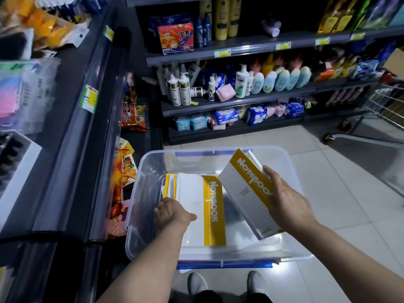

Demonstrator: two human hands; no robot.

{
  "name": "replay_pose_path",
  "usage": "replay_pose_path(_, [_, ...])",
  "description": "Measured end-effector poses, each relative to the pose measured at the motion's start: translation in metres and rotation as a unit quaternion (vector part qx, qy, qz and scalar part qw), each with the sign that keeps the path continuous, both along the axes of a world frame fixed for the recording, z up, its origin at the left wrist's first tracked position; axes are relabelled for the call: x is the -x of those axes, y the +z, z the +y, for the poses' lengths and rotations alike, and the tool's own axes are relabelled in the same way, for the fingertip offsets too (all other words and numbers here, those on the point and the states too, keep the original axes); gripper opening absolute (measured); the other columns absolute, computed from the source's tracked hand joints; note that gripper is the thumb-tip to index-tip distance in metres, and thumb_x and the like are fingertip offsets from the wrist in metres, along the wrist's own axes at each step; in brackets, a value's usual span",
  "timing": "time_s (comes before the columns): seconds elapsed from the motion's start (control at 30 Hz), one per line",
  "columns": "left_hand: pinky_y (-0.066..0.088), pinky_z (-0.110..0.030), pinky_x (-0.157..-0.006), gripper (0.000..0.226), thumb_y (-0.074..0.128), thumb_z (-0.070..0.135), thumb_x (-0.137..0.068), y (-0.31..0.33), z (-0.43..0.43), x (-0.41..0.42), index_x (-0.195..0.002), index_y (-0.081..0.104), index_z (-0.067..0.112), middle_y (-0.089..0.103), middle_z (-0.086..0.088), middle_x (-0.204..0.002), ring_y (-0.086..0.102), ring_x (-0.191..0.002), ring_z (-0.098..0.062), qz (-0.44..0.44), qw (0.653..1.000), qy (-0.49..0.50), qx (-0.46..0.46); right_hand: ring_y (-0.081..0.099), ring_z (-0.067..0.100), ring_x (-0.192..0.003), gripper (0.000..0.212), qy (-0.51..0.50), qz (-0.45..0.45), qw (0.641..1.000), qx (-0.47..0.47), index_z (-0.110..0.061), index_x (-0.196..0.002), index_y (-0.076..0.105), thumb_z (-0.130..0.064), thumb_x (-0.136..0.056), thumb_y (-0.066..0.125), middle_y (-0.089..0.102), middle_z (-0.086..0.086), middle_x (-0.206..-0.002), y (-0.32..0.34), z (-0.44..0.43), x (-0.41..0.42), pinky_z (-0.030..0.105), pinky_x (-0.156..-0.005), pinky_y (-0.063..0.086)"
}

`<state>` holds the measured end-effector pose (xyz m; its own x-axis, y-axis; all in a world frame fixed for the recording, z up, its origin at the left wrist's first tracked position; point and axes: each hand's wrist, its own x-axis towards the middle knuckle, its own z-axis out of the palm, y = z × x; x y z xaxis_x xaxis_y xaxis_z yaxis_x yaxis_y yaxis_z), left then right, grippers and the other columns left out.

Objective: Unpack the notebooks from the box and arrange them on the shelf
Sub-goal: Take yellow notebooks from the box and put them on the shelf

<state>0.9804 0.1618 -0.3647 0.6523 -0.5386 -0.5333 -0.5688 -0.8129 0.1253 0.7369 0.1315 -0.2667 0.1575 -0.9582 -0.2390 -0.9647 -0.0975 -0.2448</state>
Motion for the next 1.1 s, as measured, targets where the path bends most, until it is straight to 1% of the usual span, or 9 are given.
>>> replay_pose_path(0.13, [0.053,-0.034,-0.079,0.077,0.085,0.025,-0.073,0.004,0.001,0.002,-0.129,0.037,0.002,0.058,-0.014,-0.127,0.061,-0.113,-0.033,0.072,0.994,0.037,0.07,0.058,0.025,-0.11,0.076,0.013,0.002,1.0,0.01,-0.035,-0.149,0.001,-0.015,-0.092,0.047,0.04,-0.002,-0.148,0.003,-0.003,-0.003,0.034,-0.077,0.049])
replay_pose_path(0.3, [0.055,-0.038,-0.083,0.064,0.069,0.015,-0.086,0.02,0.016,0.002,-0.136,0.03,0.01,0.06,-0.011,-0.129,0.061,-0.112,-0.031,0.094,0.985,0.018,0.144,0.058,0.026,-0.11,0.077,0.049,-0.026,0.998,0.019,-0.036,-0.149,0.001,-0.014,-0.093,0.048,0.036,-0.002,-0.15,0.009,-0.01,-0.001,0.036,-0.078,0.053])
replay_pose_path(0.43, [0.047,-0.038,-0.073,0.052,0.062,0.019,-0.09,0.057,0.03,-0.004,-0.133,0.032,0.018,0.062,-0.008,-0.124,0.061,-0.108,-0.034,-0.001,0.981,0.018,0.192,0.056,0.026,-0.112,0.084,0.099,-0.067,0.993,0.025,-0.036,-0.149,0.003,-0.008,-0.087,0.052,0.036,-0.001,-0.149,0.017,-0.019,-0.003,0.039,-0.081,0.053])
replay_pose_path(0.53, [0.044,-0.037,-0.072,0.06,0.06,0.021,-0.091,0.094,0.046,-0.002,-0.14,0.026,0.023,0.063,-0.011,-0.121,0.062,-0.103,-0.037,-0.076,0.967,0.062,0.235,0.055,0.028,-0.114,0.084,0.139,-0.097,0.985,0.046,-0.035,-0.15,0.006,-0.005,-0.086,0.051,0.038,0.0,-0.148,0.026,-0.03,-0.001,0.039,-0.081,0.05])
replay_pose_path(0.63, [0.045,-0.038,-0.076,0.053,0.061,0.017,-0.092,0.131,0.063,0.006,-0.136,0.033,0.021,0.067,-0.011,-0.118,0.063,-0.104,-0.036,-0.121,0.939,0.134,0.294,0.055,0.032,-0.114,0.08,0.181,-0.133,0.972,0.07,-0.033,-0.151,0.008,-0.003,-0.087,0.047,0.045,0.006,-0.144,0.032,-0.039,0.004,0.04,-0.082,0.049])
replay_pose_path(0.77, [0.046,-0.04,-0.087,0.066,0.062,0.011,-0.09,0.169,0.088,0.023,-0.145,0.027,0.023,0.063,-0.007,-0.126,0.059,-0.112,-0.034,-0.123,0.882,0.235,0.39,0.057,0.037,-0.11,0.076,0.209,-0.194,0.957,0.054,-0.032,-0.151,0.01,-0.009,-0.09,0.049,0.049,0.009,-0.14,0.039,-0.05,0.004,0.038,-0.072,0.043])
replay_pose_path(0.83, [0.048,-0.042,-0.091,0.074,0.062,0.009,-0.089,0.181,0.102,0.032,-0.148,0.021,0.026,0.062,-0.004,-0.129,0.059,-0.114,-0.032,-0.124,0.861,0.26,0.418,0.057,0.036,-0.113,0.076,0.23,-0.233,0.944,0.043,-0.032,-0.152,0.01,-0.012,-0.091,0.051,0.048,0.008,-0.143,0.046,-0.049,-0.003,0.038,-0.073,0.043])
replay_pose_path(1.0, [0.05,-0.044,-0.089,0.075,0.06,0.01,-0.087,0.206,0.151,0.061,-0.148,0.022,0.033,0.061,-0.003,-0.129,0.058,-0.113,-0.032,-0.184,0.849,0.287,0.403,0.054,0.034,-0.119,0.078,0.328,-0.286,0.899,0.055,-0.028,-0.153,0.011,-0.012,-0.091,0.055,0.045,0.008,-0.146,0.072,-0.026,-0.024,0.039,-0.082,0.046])
replay_pose_path(1.1, [0.048,-0.038,-0.079,0.073,0.058,0.01,-0.088,0.218,0.187,0.078,-0.147,0.022,0.035,0.062,0.0,-0.125,0.059,-0.108,-0.032,-0.207,0.834,0.316,0.401,0.055,0.034,-0.118,0.081,0.388,-0.316,0.865,0.05,-0.032,-0.153,0.009,-0.009,-0.09,0.054,0.043,0.006,-0.148,0.084,-0.004,-0.038,0.04,-0.084,0.048])
